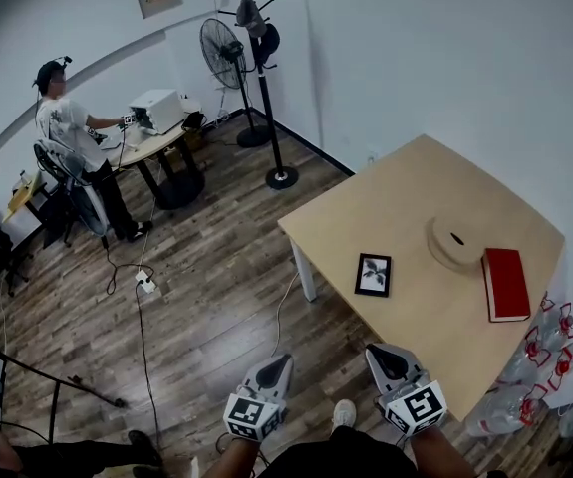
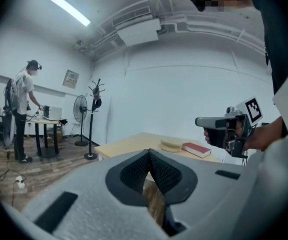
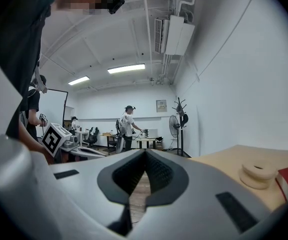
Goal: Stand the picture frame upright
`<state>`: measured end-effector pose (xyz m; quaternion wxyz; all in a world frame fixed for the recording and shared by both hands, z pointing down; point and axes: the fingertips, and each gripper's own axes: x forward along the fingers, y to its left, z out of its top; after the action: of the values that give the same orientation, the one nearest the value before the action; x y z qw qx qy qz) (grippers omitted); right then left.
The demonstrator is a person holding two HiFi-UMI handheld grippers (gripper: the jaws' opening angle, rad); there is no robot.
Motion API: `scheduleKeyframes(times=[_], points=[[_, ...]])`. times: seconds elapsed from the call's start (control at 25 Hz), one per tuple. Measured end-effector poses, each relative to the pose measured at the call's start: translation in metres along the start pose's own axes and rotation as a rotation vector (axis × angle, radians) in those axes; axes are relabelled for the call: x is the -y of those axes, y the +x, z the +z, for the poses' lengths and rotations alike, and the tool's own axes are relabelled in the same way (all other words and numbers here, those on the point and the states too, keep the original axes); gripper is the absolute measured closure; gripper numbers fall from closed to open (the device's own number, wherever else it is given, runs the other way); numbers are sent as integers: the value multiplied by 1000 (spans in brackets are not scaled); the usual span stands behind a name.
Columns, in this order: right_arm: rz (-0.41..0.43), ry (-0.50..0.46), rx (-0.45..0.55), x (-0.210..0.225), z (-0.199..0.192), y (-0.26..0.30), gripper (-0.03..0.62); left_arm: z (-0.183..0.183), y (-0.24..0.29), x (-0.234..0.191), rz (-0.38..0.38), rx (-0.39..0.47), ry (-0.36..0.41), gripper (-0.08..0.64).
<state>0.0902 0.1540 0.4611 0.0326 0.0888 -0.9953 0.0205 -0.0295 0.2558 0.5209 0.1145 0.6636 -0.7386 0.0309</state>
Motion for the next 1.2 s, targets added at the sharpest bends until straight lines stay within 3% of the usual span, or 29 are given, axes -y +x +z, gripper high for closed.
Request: scheduleKeyframes(times=[0.24, 0.44, 0.8, 1.04, 1.2], points=[[9, -44, -15, 56, 8, 36, 583, 24, 64, -19, 18, 16, -15, 565], [7, -26, -21, 100, 4, 56, 583, 40, 115, -20, -3, 21, 13, 565], [-20, -14, -81, 152, -4, 94, 583, 50, 166, -43, -29, -9, 35, 565], [-30, -5, -132, 173, -15, 144, 583, 55, 215, -73, -123, -19, 38, 565], [-92, 29, -170, 196, -19, 181, 583, 67, 257, -96, -219, -19, 37, 565]])
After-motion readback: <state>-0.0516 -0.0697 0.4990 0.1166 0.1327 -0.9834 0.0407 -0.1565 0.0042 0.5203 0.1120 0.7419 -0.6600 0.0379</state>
